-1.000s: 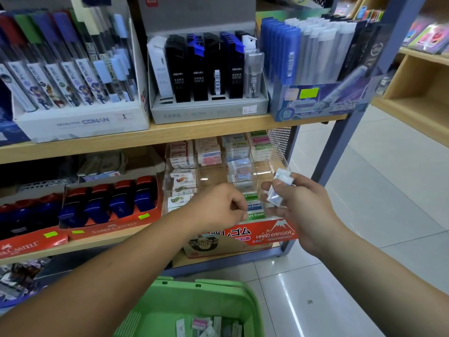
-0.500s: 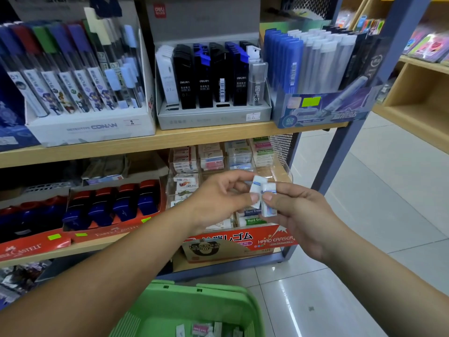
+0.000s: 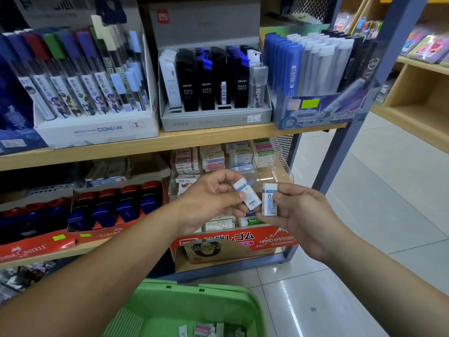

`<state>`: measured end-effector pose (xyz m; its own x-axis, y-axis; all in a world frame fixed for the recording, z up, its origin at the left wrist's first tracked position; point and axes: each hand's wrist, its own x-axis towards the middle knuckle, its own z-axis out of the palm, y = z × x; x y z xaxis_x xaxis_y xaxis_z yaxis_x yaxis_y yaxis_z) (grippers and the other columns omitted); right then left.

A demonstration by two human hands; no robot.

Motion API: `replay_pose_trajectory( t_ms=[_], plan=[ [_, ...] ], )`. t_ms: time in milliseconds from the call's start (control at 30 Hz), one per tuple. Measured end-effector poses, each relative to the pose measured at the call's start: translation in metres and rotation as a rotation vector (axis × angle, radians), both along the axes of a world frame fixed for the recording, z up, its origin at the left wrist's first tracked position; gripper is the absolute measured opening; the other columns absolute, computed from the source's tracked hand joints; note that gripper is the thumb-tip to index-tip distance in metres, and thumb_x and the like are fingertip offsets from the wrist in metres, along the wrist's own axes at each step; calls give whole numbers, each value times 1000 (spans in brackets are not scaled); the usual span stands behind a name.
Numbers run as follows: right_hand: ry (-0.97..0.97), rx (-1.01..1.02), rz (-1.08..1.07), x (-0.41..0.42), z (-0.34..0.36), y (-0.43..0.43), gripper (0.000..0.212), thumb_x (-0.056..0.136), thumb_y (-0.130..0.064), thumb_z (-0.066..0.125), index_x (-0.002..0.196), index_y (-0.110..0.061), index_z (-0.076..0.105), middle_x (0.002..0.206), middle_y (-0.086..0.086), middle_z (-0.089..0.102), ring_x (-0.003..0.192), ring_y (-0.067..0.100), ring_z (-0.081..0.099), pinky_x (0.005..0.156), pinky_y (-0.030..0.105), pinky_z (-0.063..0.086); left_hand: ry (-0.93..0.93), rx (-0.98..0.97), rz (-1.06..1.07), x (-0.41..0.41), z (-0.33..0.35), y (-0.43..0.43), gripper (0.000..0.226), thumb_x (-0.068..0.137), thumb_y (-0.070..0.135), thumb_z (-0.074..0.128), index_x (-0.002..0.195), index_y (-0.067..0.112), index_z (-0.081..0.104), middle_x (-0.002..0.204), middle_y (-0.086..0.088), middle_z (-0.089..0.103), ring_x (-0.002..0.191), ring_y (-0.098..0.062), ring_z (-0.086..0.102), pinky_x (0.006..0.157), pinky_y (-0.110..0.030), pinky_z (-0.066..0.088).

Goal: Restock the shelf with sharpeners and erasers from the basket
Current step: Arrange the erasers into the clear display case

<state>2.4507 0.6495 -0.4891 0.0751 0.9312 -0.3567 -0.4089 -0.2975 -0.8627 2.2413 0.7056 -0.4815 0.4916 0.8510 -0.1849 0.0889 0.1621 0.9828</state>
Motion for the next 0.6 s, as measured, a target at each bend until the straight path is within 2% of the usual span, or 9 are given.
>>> replay_pose_trajectory(
  t_ms=[100,167,233,367,500,600],
  plan=[
    [-26,-4,-23,2,2,-2,29,98,5,62,127,4,61,106,28,76,95,42,77,83,48,65,-6,-41,32,-4,3,-1,22,95,4,68,116,1,61,104,-23,75,89,-28,75,78,-31,64],
    [-46,-18,-19,1,3,-3,26,99,2,64,125,0,63,103,25,77,94,41,77,84,49,65,-48,-71,41,-8,4,-1,24,92,-2,69,115,-2,62,107,-25,74,93,-29,75,81,-32,64],
    [-75,-37,-13,0,5,-4,24,100,-3,65,124,-5,64,102,22,78,91,40,78,80,48,66,-103,-98,25,-12,3,-1,26,88,-7,71,113,-3,64,109,-27,72,98,-32,75,86,-34,63],
    [-128,-34,20,-2,6,-5,23,101,-11,67,124,-13,66,99,16,80,88,39,78,70,45,67,-82,-55,22,-14,1,-2,19,84,2,77,102,-1,70,114,-21,73,98,-34,74,88,-36,62],
    [-134,2,49,-6,11,-7,16,103,-12,65,117,-18,67,97,15,80,88,39,79,78,47,66,61,45,-46,-18,0,-4,46,81,-10,78,121,8,66,126,-11,70,106,-33,73,96,-43,58],
    [-135,35,67,-8,13,-8,13,104,-11,62,110,-21,67,92,14,80,88,38,79,83,49,62,84,77,-44,-18,1,-6,58,77,-13,80,126,13,62,131,-7,68,110,-30,73,100,-46,56]
  ],
)
